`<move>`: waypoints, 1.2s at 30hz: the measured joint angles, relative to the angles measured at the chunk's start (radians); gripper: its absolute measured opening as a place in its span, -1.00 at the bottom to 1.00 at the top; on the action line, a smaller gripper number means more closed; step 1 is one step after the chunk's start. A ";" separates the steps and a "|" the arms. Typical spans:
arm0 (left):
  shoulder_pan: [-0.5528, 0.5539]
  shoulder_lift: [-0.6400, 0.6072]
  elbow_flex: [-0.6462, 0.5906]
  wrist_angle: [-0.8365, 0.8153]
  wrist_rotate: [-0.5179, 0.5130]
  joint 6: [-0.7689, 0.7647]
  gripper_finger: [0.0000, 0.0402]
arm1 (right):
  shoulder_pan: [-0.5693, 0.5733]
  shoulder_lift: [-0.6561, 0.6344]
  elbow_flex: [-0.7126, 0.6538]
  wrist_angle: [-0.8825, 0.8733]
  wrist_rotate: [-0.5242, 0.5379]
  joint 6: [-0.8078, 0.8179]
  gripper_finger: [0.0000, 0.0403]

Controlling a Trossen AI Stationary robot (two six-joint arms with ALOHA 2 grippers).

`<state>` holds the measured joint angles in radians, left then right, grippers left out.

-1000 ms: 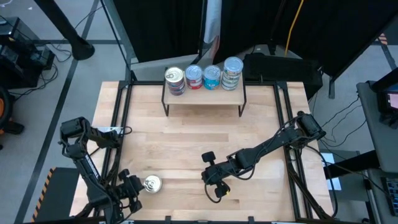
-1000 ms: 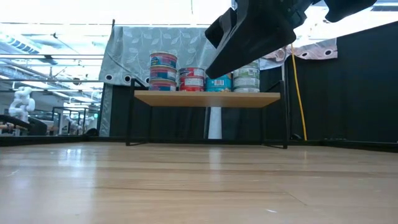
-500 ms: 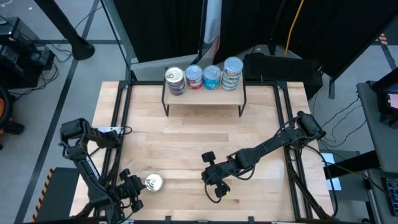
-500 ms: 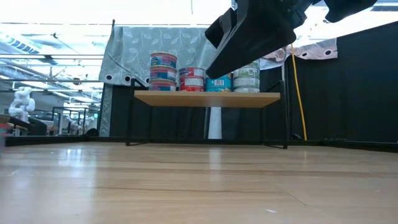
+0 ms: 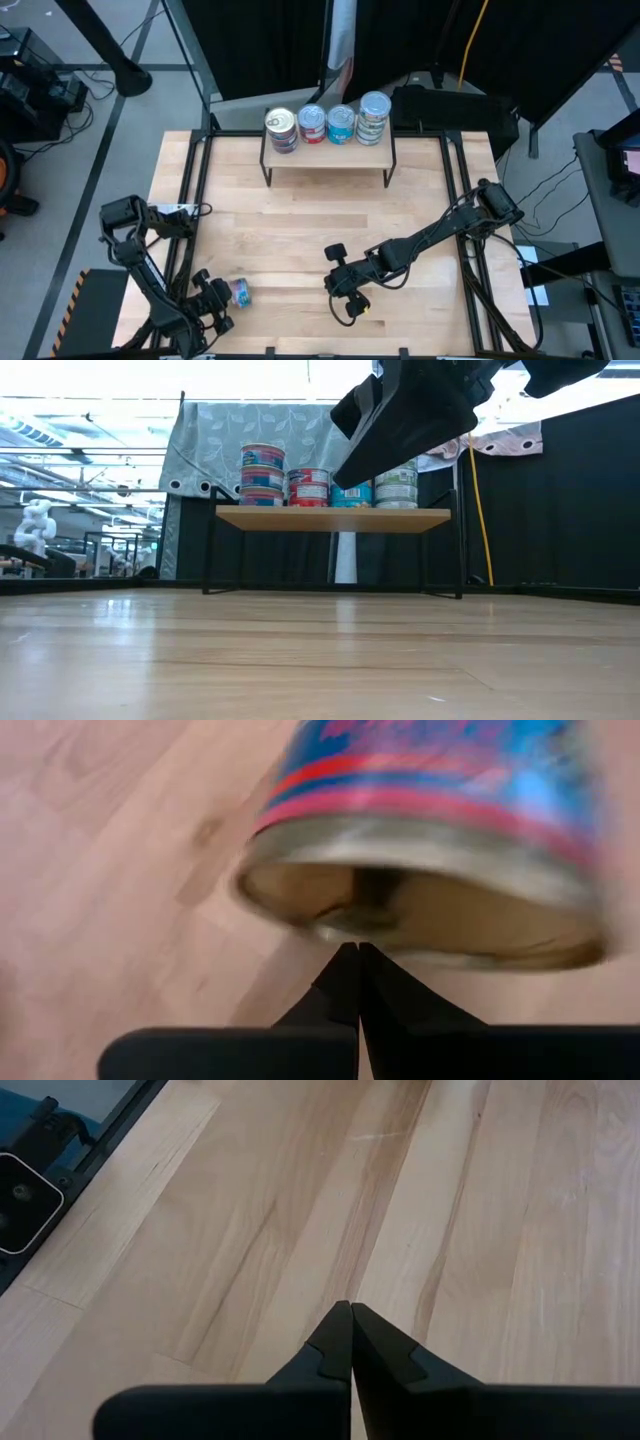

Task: Stack canned seafood by type on shelf
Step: Stack the blue pink tuna can on top of the other blue tuna cans on the shelf

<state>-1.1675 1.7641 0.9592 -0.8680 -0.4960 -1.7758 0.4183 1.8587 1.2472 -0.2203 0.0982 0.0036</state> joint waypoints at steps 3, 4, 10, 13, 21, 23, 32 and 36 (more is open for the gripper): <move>0.008 -0.004 0.007 0.004 -0.017 0.004 -0.99 | 0.000 0.000 0.000 0.000 0.000 0.000 -1.00; 0.010 -0.007 0.011 -0.012 -0.023 0.005 -0.99 | 0.000 0.000 0.000 -0.001 0.000 0.000 -1.00; 0.023 -0.043 0.058 -0.029 -0.050 0.012 -0.99 | 0.000 0.000 0.000 -0.001 0.000 0.000 -1.00; 0.024 -0.043 0.099 -0.072 0.002 0.036 -0.99 | 0.000 0.000 0.000 -0.001 0.000 0.000 -1.00; 0.035 -0.044 0.312 -0.229 -0.038 0.214 -0.99 | 0.000 0.000 0.000 -0.008 0.000 0.002 -1.00; 0.061 -0.045 0.359 -0.226 -0.058 0.293 -0.93 | 0.000 0.000 0.000 -0.010 0.000 0.002 -1.00; 0.236 -0.045 0.406 -0.196 0.118 0.727 0.05 | 0.000 0.000 0.000 -0.014 0.000 0.003 -1.00; 0.283 -0.045 0.406 -0.214 0.211 0.905 0.48 | 0.000 0.000 0.000 -0.040 -0.033 0.003 -1.00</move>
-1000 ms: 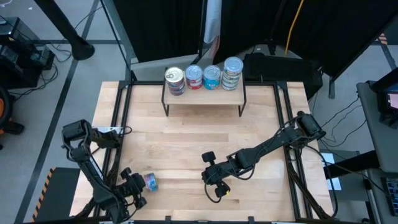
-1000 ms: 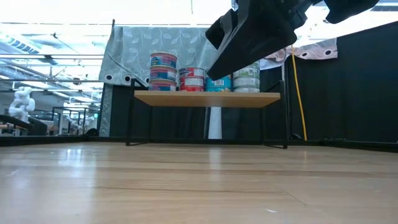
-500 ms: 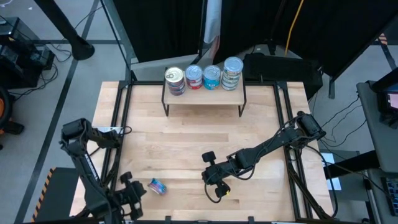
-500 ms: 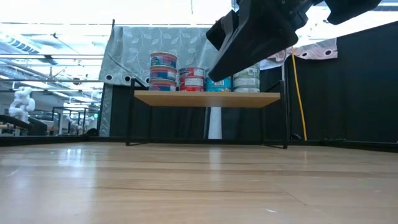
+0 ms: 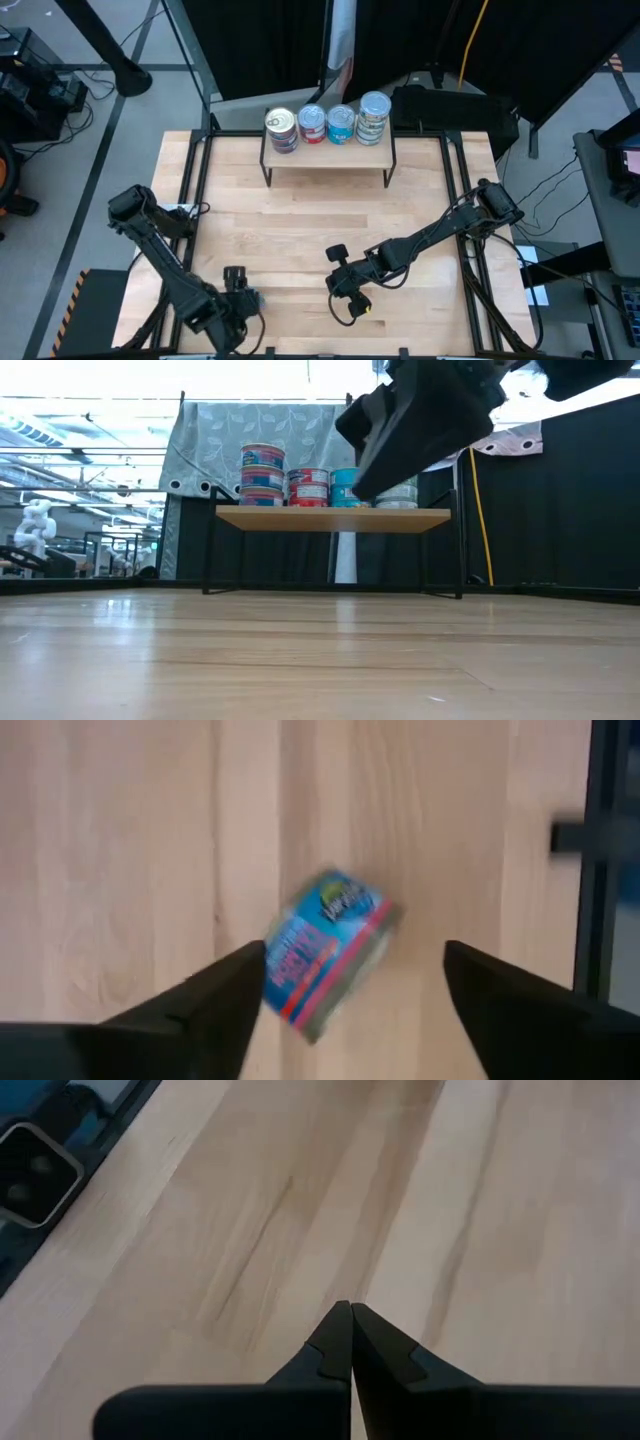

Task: Stack canned seafood by type on shelf
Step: Stack the blue pink tuna can on top of the other blue tuna cans on the shelf

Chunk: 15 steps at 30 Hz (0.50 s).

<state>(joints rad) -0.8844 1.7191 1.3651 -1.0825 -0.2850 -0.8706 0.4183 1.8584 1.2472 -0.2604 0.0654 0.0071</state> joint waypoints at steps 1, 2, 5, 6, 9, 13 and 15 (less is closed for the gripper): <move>0.008 0.000 0.000 -0.011 0.040 0.034 0.55 | 0.000 0.000 0.000 -0.007 -0.013 0.004 -1.00; 0.018 0.000 0.000 -0.018 0.076 0.066 0.60 | 0.000 0.000 0.000 -0.014 -0.020 0.008 -1.00; 0.035 0.000 0.000 -0.058 0.119 0.160 0.66 | 0.001 0.000 0.000 -0.024 -0.021 0.011 -1.00; 0.038 0.000 0.000 -0.069 0.119 0.200 0.67 | 0.001 0.000 0.000 -0.024 -0.022 0.010 -1.00; 0.048 0.000 -0.001 -0.078 0.087 0.298 0.67 | 0.001 0.000 0.000 -0.024 -0.022 0.010 -1.00; 0.079 0.000 -0.037 -0.071 0.096 0.371 0.67 | 0.001 0.000 0.000 -0.040 -0.022 0.009 -1.00; 0.091 0.000 -0.068 -0.047 0.121 0.409 0.67 | 0.001 0.000 0.000 -0.050 -0.022 0.009 -1.00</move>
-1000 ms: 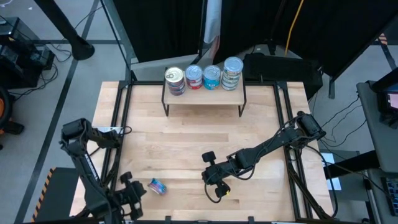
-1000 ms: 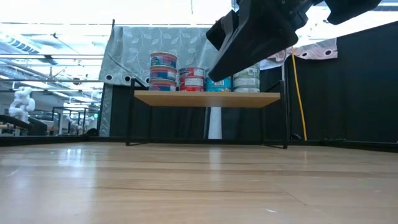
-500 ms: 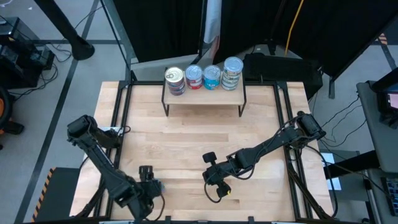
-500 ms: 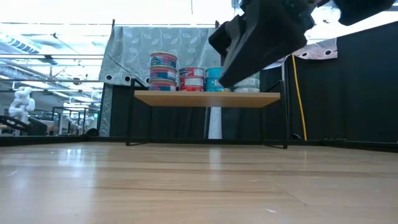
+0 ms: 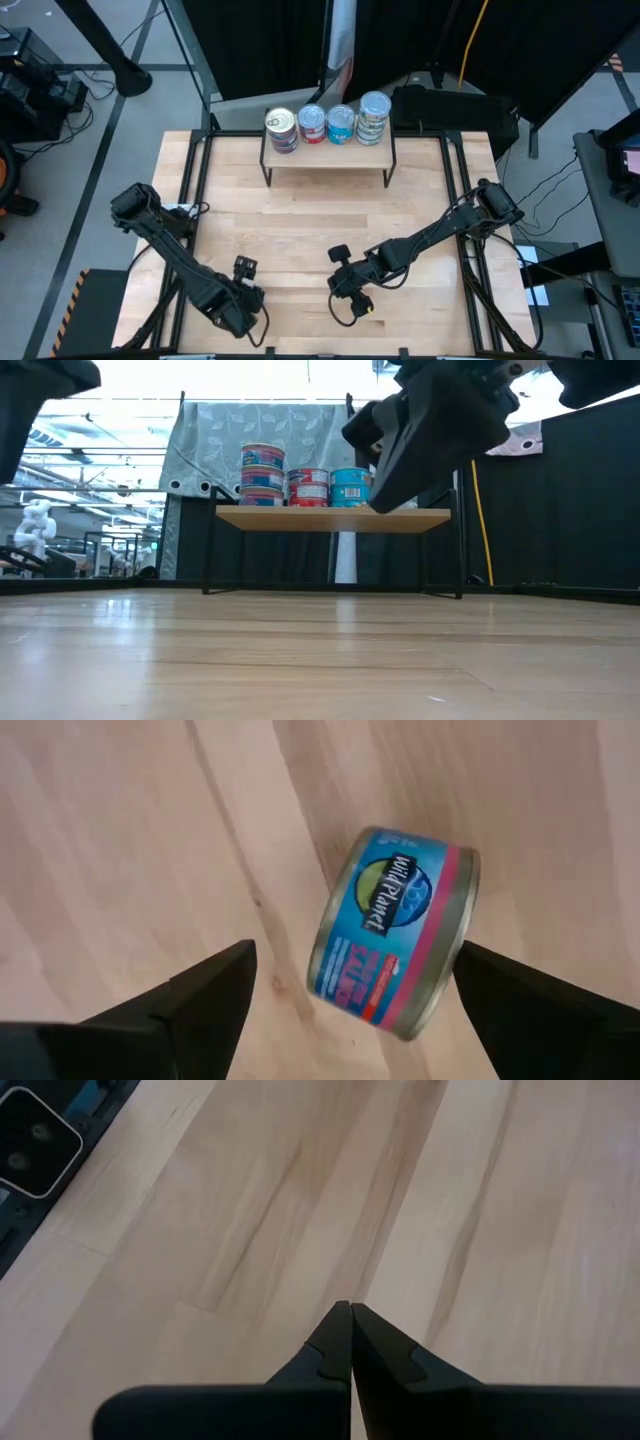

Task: Stack canned seafood by type on shelf
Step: Stack the blue pink tuna can on top of the other blue tuna cans on the shelf

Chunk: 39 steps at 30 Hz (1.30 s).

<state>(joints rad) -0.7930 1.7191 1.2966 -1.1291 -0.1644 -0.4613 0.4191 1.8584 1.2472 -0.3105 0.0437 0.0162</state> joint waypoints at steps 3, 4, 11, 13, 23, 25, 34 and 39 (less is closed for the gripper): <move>0.013 0.000 -0.035 0.024 0.022 0.026 0.67 | 0.000 0.000 0.000 -0.013 -0.001 0.000 -1.00; 0.016 0.000 -0.044 0.029 0.024 0.032 0.67 | 0.000 0.000 0.000 -0.016 0.000 0.000 -1.00; 0.043 0.000 -0.083 0.055 0.040 0.060 0.62 | 0.000 0.000 0.000 -0.017 0.000 -0.002 -1.00; 0.053 0.000 -0.097 0.090 0.063 0.060 0.55 | 0.000 0.000 0.000 -0.017 -0.001 -0.002 -1.00; 0.076 0.000 -0.132 0.161 0.086 0.102 0.01 | 0.000 0.000 0.000 -0.018 0.000 -0.003 -1.00; 0.074 0.000 -0.132 0.163 0.079 0.102 -0.06 | 0.000 0.000 0.000 -0.023 0.000 -0.002 -1.00; 0.086 -0.064 0.004 0.024 -0.108 -0.003 -0.06 | 0.000 0.000 0.000 -0.062 0.000 -0.003 -1.00; 0.158 -0.234 0.194 -0.053 -0.387 0.093 -0.06 | -0.001 0.000 0.000 -0.117 0.002 -0.020 -1.00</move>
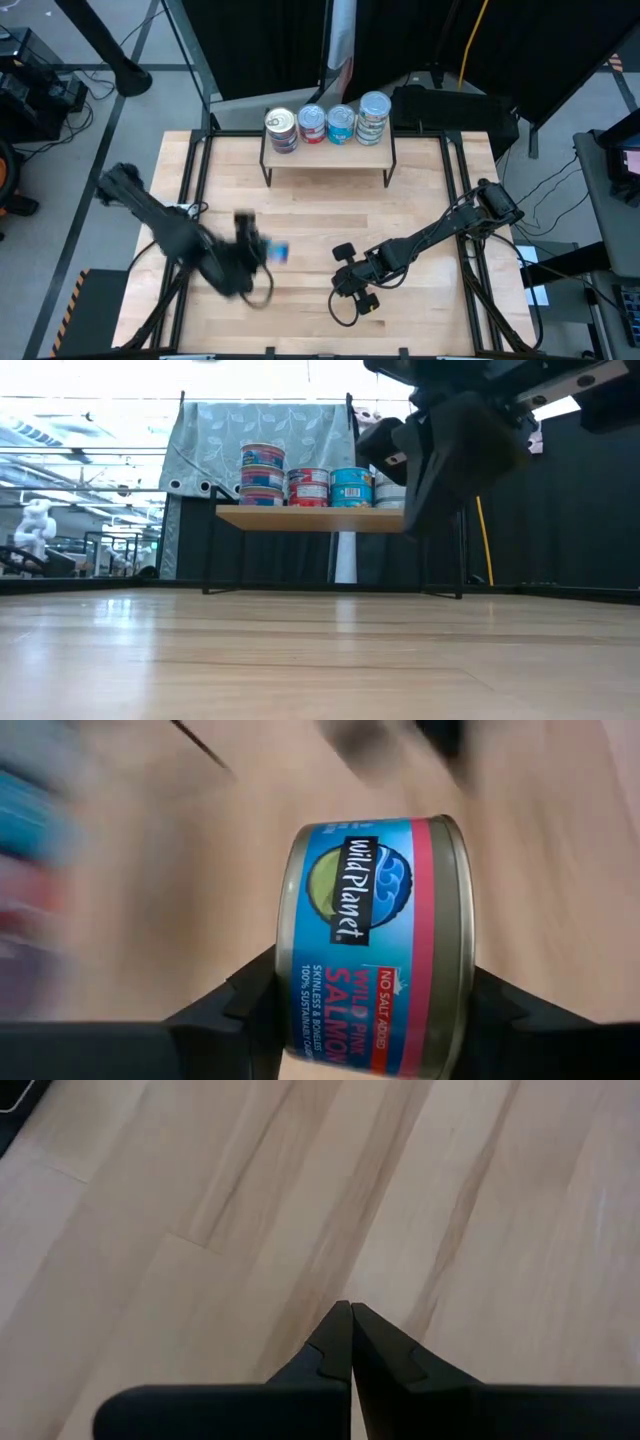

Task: Stack canned seafood by type on shelf
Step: Stack the blue pink tuna can on top of the other blue tuna cans on the shelf

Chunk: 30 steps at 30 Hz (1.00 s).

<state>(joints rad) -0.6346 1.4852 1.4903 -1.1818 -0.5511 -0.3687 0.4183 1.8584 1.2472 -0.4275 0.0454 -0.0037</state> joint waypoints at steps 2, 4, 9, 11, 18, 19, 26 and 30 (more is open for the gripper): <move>0.060 -0.079 0.077 0.030 -0.115 0.105 -0.06 | 0.000 -0.002 0.000 -0.005 0.000 -0.001 -1.00; 0.146 -0.156 0.139 0.109 -0.188 0.238 -0.06 | 0.000 -0.007 0.000 -0.005 0.000 -0.001 -1.00; 0.429 -0.303 0.223 0.486 -0.130 0.519 -0.06 | 0.000 -0.032 0.000 -0.008 0.001 -0.001 -1.00; 0.553 -0.340 0.240 0.613 -0.033 0.543 -0.06 | 0.000 -0.039 0.000 -0.009 0.001 -0.001 -1.00; 0.907 -0.369 0.254 0.702 0.217 0.301 -0.06 | 0.000 -0.050 0.000 -0.036 0.001 -0.003 -1.00; 0.951 -0.359 0.254 0.681 0.254 0.252 -0.06 | 0.000 -0.051 0.000 -0.040 0.001 -0.004 -1.00; 1.202 -0.214 0.249 0.456 0.681 0.060 -0.06 | 0.000 -0.086 0.000 -0.114 0.007 0.016 -1.00; 1.288 -0.142 0.251 0.409 0.848 0.060 -0.06 | 0.000 -0.123 0.000 -0.165 0.009 0.051 -1.00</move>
<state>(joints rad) 0.6531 1.3437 1.7412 -0.7723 0.2969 -0.3083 0.4187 1.7349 1.2476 -0.5925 0.0547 0.0474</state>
